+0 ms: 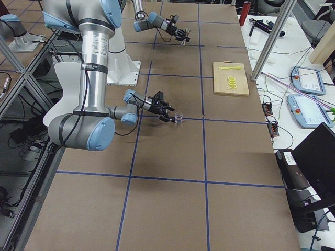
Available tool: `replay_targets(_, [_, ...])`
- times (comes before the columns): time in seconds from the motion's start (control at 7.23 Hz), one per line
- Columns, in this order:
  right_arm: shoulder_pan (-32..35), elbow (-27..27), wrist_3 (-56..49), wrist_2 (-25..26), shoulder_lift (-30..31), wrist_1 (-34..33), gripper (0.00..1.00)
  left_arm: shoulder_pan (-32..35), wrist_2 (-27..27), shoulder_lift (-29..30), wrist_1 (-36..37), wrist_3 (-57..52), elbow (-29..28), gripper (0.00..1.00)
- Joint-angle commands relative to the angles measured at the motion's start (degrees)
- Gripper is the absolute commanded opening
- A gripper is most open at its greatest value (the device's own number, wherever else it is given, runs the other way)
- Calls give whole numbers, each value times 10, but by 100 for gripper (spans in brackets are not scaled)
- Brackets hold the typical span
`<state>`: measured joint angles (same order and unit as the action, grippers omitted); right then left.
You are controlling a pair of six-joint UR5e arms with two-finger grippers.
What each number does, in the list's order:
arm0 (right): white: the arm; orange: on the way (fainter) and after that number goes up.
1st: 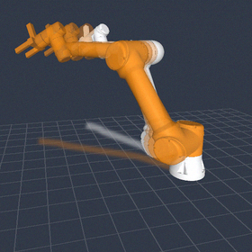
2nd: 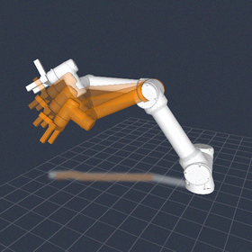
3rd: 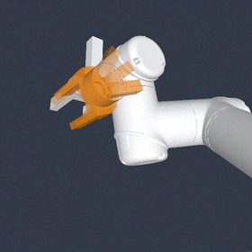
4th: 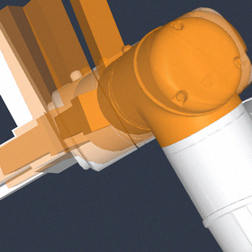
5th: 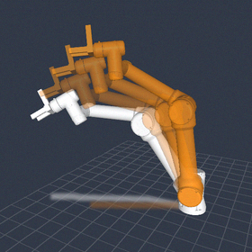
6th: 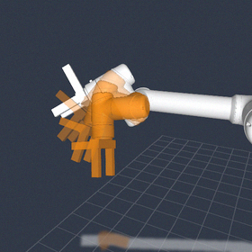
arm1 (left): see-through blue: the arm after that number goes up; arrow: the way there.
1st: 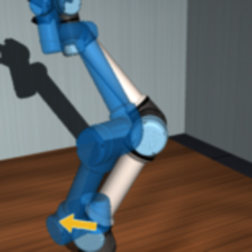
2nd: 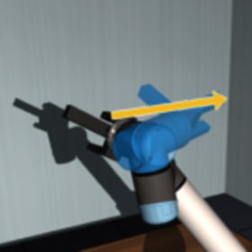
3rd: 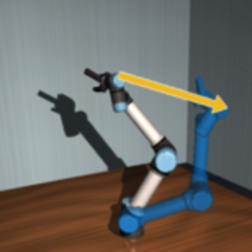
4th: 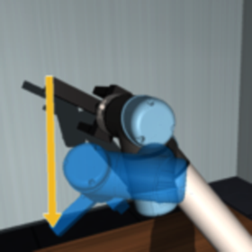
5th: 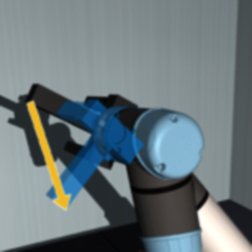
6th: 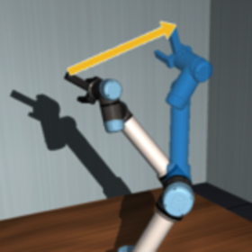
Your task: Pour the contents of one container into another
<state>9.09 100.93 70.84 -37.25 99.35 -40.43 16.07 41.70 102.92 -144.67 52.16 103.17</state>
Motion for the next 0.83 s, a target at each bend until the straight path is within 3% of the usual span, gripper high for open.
replay_targets(0.0, [15,-12,-12,1,-9,0,100,1,0,0,0,0,-1,0])
replay_targets(0.69, [33,-31,-13,-3,-34,1,100,10,11,-1,0,0,-6,0])
